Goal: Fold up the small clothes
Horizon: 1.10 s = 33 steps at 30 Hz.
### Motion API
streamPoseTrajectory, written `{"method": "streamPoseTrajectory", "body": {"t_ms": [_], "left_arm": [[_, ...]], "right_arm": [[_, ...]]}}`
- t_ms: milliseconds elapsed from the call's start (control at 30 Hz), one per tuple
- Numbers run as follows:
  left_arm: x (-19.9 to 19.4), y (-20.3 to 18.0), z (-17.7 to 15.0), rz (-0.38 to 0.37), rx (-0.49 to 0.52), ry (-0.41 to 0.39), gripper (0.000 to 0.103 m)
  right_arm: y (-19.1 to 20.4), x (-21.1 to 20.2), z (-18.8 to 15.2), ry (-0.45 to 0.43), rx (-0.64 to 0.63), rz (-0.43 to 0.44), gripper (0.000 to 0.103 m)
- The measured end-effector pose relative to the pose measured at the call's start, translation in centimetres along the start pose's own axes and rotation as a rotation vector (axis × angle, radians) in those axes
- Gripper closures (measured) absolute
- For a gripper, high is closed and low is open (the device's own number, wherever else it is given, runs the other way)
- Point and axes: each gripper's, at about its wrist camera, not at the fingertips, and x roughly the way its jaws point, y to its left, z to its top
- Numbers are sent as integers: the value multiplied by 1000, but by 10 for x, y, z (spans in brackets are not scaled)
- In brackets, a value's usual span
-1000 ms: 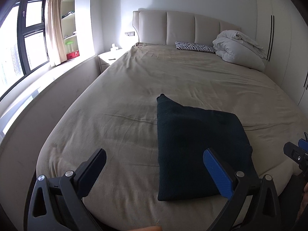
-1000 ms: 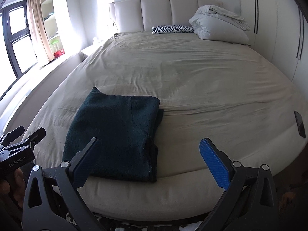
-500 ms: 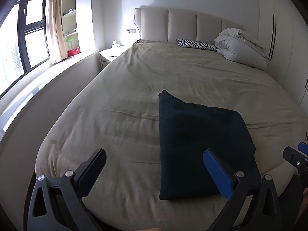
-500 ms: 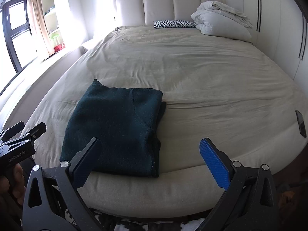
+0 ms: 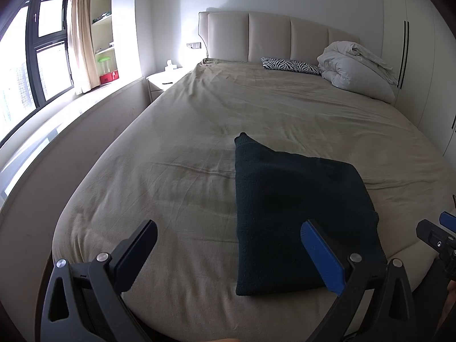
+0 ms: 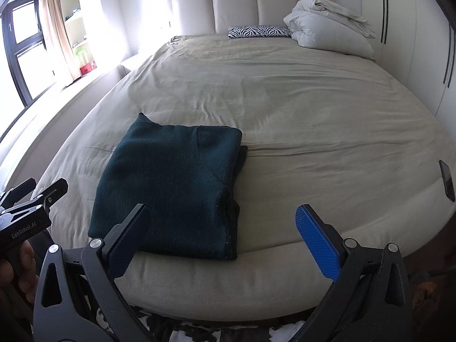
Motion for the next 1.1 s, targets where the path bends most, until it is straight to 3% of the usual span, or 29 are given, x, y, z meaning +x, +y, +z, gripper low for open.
{"method": "streamPoseTrajectory", "body": {"t_ms": [1100], "left_arm": [[0,0,0,-1,1,2,0]], "right_arm": [[0,3,-2,12,7,1,0]]}}
